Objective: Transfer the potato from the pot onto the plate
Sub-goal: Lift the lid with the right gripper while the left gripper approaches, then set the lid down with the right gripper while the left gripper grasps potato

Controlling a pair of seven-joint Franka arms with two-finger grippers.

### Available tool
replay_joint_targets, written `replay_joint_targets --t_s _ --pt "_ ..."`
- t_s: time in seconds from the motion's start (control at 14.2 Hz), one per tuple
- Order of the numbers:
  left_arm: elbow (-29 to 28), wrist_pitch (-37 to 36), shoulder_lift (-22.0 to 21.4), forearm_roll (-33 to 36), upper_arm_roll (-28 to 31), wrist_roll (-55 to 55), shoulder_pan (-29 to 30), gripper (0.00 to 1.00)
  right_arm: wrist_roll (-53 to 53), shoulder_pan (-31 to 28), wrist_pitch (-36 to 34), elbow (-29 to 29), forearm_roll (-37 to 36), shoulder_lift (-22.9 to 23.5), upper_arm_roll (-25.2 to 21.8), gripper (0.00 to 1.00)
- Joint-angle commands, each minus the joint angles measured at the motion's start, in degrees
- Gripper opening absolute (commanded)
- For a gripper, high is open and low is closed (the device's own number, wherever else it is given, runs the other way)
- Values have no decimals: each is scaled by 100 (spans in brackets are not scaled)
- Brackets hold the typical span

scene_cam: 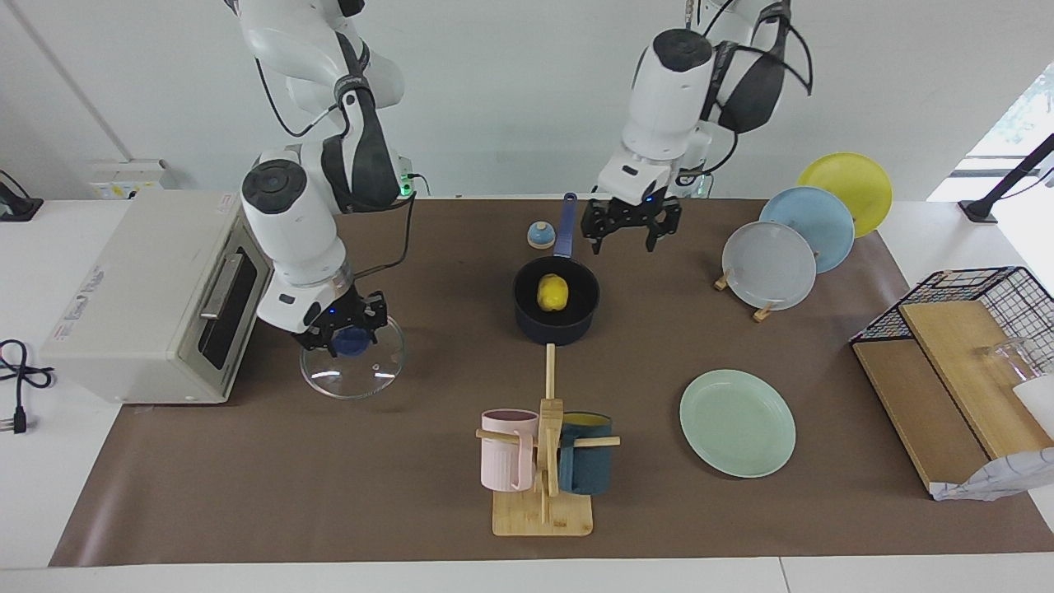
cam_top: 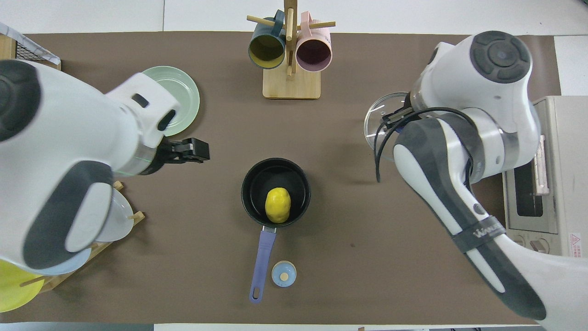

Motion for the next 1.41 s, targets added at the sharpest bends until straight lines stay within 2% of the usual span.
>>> replay_joint_targets --t_s 0.0,0.14,0.35,0.56,0.85,1.2,1.34 --pt "-196 868 652 -54 123 -267 -388 100 -394 -436 691 -1112 153 -501 105 30" --pt "-319 1064 769 -54 123 -312 -607 100 -614 -586 824 -1343 469 -520 87 30" --pt "-416 1257 883 -63 123 -312 -635 100 -685 -718 1254 -1720 479 -493 96 31" --pt "-521 1468 1094 -63 123 -347 -697 100 -799 -841 1360 -1721 479 -354 96 35" --pt "-574 1486 1120 -642 123 -295 -600 100 -1107 -885 1598 -1730 488 -318 87 37" --pt "-802 1635 1226 -687 123 -251 -679 100 -1116 -920 1756 -1748 488 -195 96 40" --pt "-829 1785 1235 -687 123 -251 -705 100 -1116 -920 1747 -1739 488 -186 96 47"
